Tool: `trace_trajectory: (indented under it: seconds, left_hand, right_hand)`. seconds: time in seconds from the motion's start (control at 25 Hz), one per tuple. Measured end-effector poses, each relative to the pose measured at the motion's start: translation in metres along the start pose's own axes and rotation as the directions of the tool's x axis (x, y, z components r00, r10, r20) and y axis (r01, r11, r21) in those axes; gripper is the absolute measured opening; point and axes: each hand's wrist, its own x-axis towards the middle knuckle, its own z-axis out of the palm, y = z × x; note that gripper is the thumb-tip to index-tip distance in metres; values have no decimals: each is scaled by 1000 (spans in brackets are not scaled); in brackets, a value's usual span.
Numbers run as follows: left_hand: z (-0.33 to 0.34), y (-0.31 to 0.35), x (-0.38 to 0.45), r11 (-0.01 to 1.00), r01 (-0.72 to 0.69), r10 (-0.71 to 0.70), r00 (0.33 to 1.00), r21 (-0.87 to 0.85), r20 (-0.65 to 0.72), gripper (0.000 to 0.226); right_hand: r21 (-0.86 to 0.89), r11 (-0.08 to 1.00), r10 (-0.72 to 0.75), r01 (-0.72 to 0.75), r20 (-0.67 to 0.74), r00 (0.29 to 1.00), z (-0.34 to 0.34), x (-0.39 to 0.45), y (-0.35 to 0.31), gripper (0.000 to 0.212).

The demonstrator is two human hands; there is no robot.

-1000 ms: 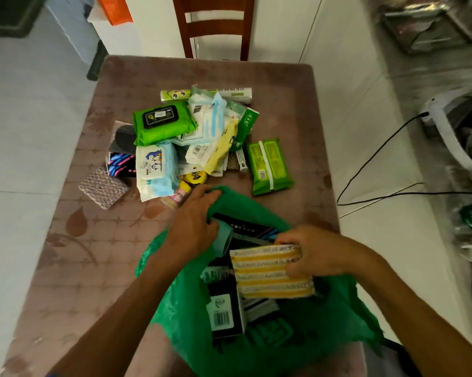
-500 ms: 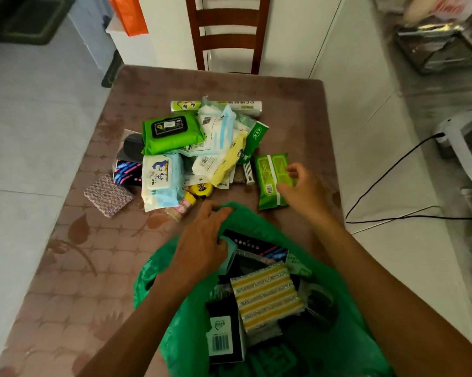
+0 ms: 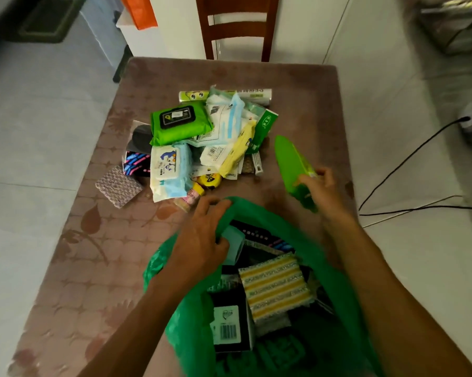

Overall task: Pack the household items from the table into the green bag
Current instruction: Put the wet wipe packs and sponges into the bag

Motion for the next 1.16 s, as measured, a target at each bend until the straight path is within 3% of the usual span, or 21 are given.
trace_trajectory:
  seconds: [0.08, 0.16, 0.24, 0.32, 0.44, 0.52, 0.6, 0.64, 0.72, 0.76, 0.84, 0.96, 1.04, 1.16]
  left_hand:
    - [3, 7, 9, 998, 30, -29, 1000, -53, 8, 74]
    - [3, 11, 18, 997, 15, -13, 1000, -73, 28, 75]
    - [0, 11, 19, 998, -36, 38, 999, -53, 36, 75]
    - [-4, 8, 13, 997, -64, 66, 997, -38, 48, 74]
    - [-10, 1, -5, 993, -117, 117, 993, 14, -16, 75]
    - [-14, -7, -26, 987, -120, 127, 990, 110, -63, 81]
    - [-14, -16, -51, 988, -18, 32, 995, 153, -90, 92]
    - [-13, -21, -66, 990, 61, -49, 994, 125, -95, 96]
    - [-11, -25, -92, 974, 225, -222, 972, 29, -82, 95]
    - [-9, -27, -100, 953, 303, -303, 950, -14, -68, 88]
    - [-8, -30, -108, 907, 415, -419, 907, -76, -41, 61]
    - [-21, -25, -114, 821, 458, -505, 861, -341, -58, 3]
    - [-31, -16, -107, 714, 476, -565, 825, -514, -22, 19]
    - [-57, 21, -78, 627, 361, -510, 860, -690, -14, 18]
  right_hand:
    - [186, 982, -68, 34, 180, 981, -38, -86, 2, 55]
    - [281, 959, -61, -48, 369, 927, -48, -156, 6, 70]
    - [192, 969, 53, -154, 449, 892, -32, -189, 32, 70]
    - [-18, 988, 153, -154, 269, 951, 1, -193, 56, 62]
    - [-256, 965, -67, 64, -4, 998, 45, -181, 64, 53]
    - [-445, 855, -321, 267, -49, 946, 51, -183, 55, 50]
    - [-609, 695, -549, 382, -107, 829, 28, -197, 53, 62]
    - [-698, 641, -586, 320, -175, 791, 9, -205, 51, 71]
    - [-766, 639, -442, 68, -294, 847, -34, -212, 58, 79]
    - [-733, 680, -281, -32, -300, 911, -50, -212, 61, 67]
    - [-556, 826, -32, -92, -209, 977, -63, -213, 66, 15]
    - [-216, 973, -127, 82, -206, 970, -55, -212, 56, 16]
    - [-9, 981, -192, 195, -229, 954, -46, -208, 27, 19]
    - [204, 906, -317, 370, -251, 915, -40, -210, -49, 26]
